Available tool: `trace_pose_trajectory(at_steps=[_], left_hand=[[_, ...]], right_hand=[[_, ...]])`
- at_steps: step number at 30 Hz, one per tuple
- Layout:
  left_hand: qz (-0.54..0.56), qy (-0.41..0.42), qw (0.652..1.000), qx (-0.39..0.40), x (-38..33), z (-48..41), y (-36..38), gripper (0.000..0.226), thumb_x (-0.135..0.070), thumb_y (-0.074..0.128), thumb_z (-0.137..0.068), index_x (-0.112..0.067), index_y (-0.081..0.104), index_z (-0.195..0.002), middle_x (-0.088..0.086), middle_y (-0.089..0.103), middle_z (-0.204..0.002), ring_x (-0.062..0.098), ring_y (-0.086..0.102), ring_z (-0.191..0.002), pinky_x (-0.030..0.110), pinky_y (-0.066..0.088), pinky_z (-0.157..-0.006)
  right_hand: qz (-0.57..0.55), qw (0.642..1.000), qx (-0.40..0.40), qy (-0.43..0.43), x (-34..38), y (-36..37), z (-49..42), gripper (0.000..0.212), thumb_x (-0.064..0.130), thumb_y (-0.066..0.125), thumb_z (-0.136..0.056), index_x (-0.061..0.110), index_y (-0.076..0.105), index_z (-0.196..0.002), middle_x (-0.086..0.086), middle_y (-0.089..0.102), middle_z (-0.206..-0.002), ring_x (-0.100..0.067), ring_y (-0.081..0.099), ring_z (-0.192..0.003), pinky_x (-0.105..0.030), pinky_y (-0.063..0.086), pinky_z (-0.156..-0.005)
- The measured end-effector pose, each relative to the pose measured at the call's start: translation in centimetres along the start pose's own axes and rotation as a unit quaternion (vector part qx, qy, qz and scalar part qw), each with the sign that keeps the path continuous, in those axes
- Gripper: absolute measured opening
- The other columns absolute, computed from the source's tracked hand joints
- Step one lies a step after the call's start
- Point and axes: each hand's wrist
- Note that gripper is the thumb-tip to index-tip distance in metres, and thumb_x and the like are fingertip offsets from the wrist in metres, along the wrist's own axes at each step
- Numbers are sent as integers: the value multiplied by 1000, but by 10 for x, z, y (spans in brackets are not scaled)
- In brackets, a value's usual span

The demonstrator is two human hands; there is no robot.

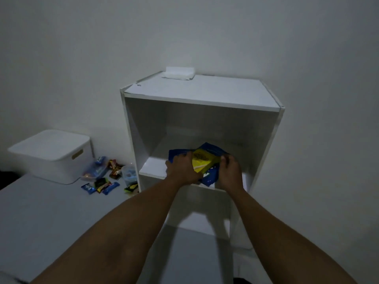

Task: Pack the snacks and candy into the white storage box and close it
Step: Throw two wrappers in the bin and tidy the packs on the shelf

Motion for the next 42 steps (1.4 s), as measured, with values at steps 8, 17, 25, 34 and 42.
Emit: trace_pose_trajectory(at_steps=[8, 17, 25, 34, 42], left_hand=[[143, 8, 985, -92, 61, -23, -64, 95, -63, 63, -64, -19, 37, -144, 19, 54, -129, 37, 51, -119, 41, 47, -95], [173, -11, 984, -33, 90, -30, -79, 88, -62, 63, -74, -14, 38, -142, 20, 49, -132, 39, 49, -120, 46, 47, -97], [190, -8, 982, -9, 90, -32, -79, 91, -69, 54, -67, -13, 41, -138, 19, 53, -131, 37, 51, -117, 48, 50, -94], [211, 1, 977, -32, 89, -30, -78, 75, -51, 65, -84, -4, 41, -138, 21, 53, -127, 38, 54, -115, 43, 50, -91], [251, 9, 966, -57, 87, -29, -80, 89, -48, 67, -81, -12, 25, -150, 17, 55, -131, 36, 55, -116, 37, 48, -91]], right_hand=[[181, 980, -29, 81, 29, 70, 0, 55, 52, 42, -95, 9, 52, -127, -18, 52, -132, -37, 46, -127, -49, 40, -104], [368, 927, 24, 71, 31, 93, 2, 73, 73, 24, -90, 22, 51, -135, -9, 57, -133, -32, 47, -127, -64, 6, -111], [474, 866, 163, -2, 46, 104, 2, 106, 96, 9, -68, 30, 36, -146, -13, 32, -155, -41, 25, -143, -74, -5, -107], [420, 891, 169, -37, 50, 95, -15, 80, 92, 22, -73, 31, 64, -103, -9, 60, -126, -32, 47, -126, -75, 8, -107], [411, 883, 229, -16, 28, 113, 12, 99, 99, 24, -63, 51, 9, -148, -10, 8, -162, -46, 2, -146, -77, -10, -105]])
Point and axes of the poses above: each hand's wrist, its own z-axis away from the middle knuckle, its own y-axis out of the palm, x = y × z
